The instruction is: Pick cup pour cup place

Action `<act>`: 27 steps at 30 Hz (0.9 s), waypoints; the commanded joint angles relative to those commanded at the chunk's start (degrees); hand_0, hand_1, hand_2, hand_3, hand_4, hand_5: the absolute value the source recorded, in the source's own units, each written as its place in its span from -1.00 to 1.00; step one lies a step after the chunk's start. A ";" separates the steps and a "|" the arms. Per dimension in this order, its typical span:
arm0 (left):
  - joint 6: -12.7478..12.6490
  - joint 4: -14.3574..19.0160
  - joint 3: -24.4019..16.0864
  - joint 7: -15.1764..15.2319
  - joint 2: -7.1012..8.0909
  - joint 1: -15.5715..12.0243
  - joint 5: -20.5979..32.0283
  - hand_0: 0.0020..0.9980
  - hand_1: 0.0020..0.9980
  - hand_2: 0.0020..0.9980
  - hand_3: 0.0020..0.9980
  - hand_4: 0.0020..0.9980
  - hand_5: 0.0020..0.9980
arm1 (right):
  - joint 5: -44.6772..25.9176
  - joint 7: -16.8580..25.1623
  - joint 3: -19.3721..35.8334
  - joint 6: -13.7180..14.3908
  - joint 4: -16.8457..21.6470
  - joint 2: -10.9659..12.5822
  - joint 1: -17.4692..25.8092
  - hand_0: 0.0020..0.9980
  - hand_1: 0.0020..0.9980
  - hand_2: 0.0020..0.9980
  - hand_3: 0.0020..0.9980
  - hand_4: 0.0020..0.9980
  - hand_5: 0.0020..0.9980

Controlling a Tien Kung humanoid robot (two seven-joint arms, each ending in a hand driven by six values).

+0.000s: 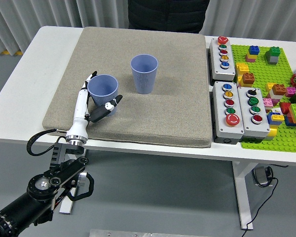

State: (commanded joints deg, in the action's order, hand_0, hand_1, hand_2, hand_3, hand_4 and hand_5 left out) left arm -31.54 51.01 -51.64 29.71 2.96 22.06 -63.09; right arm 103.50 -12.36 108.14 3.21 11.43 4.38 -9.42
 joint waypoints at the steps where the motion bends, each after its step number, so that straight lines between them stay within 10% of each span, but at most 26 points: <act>1: 0.02 0.05 -0.05 -0.04 0.01 -0.05 -0.10 0.53 0.59 0.94 0.98 1.00 -0.10 | 0.01 0.00 0.00 0.00 0.00 0.00 0.02 0.40 0.41 0.30 0.25 -0.96 -0.37; 27: 2.65 12.69 -8.36 -3.93 3.66 -6.53 -7.67 0.85 0.88 1.00 1.00 1.00 0.02 | 0.61 0.13 0.36 -0.05 -0.07 0.05 0.33 0.40 0.41 0.29 0.25 -0.97 -0.37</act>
State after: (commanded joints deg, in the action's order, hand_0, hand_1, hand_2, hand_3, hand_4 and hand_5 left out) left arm -28.89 63.71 -60.00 25.78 6.62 15.53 -70.76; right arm 104.11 -12.24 108.49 3.17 11.36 4.43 -9.09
